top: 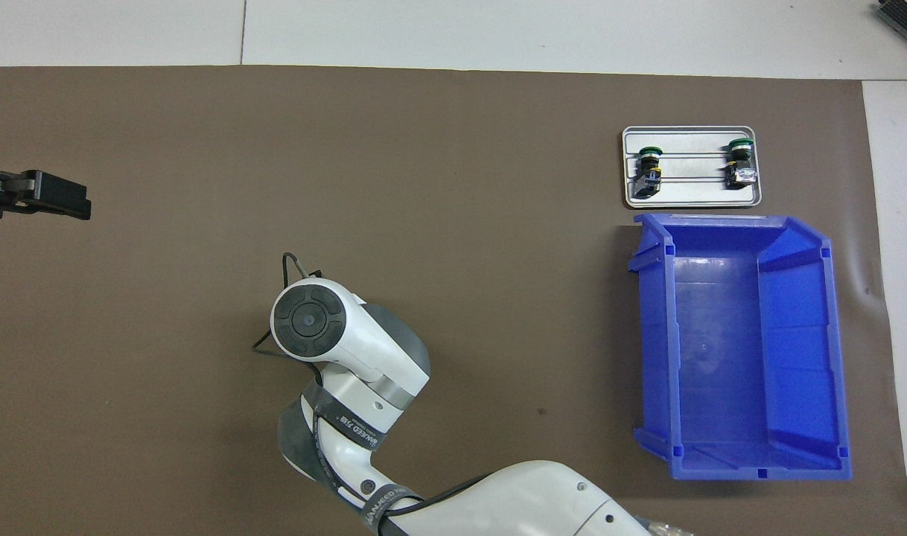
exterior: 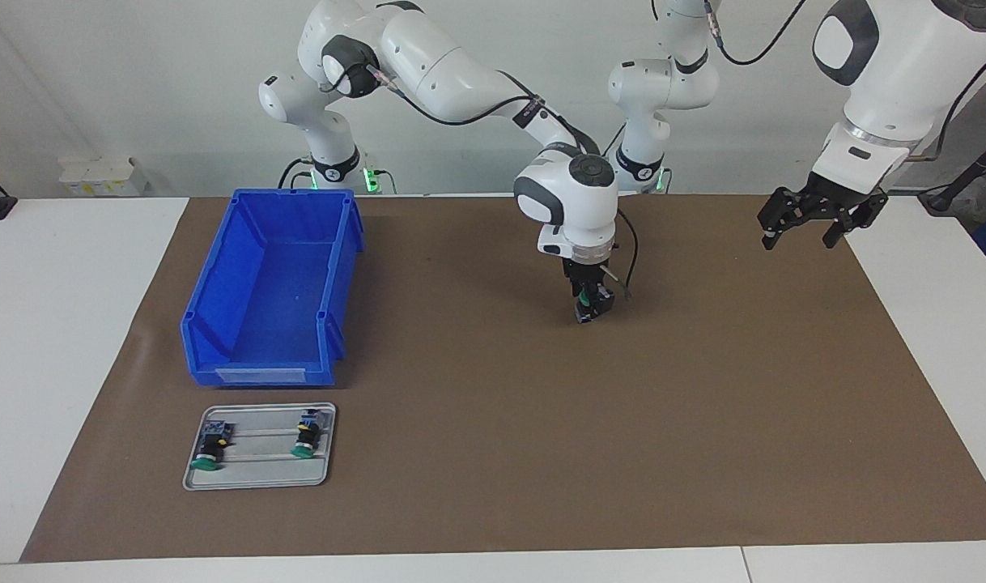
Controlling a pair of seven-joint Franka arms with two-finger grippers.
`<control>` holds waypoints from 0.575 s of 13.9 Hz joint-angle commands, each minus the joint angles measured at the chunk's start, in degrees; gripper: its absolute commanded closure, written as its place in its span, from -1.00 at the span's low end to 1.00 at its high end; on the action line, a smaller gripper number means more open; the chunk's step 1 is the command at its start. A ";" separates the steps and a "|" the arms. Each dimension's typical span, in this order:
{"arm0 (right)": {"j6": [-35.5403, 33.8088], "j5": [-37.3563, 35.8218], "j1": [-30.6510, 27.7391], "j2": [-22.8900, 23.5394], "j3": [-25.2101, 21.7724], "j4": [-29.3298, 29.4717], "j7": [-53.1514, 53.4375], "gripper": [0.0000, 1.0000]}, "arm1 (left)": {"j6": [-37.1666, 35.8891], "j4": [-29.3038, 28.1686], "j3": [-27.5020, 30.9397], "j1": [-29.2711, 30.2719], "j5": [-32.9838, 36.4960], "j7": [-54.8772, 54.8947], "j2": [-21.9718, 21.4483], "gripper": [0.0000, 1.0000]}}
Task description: Place and press button with both arms
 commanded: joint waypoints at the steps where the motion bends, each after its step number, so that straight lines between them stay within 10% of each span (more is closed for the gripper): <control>1: 1.38 0.76 -0.63 -1.58 0.60 -2.14 1.02 0.80 | -0.40 -1.64 0.14 -0.11 0.69 -0.29 -1.54 -1.00; 8: -1.16 0.05 -2.46 -6.49 0.60 -2.22 -6.87 1.00 | -0.40 -1.64 0.14 -0.11 0.78 -0.29 -1.54 -1.00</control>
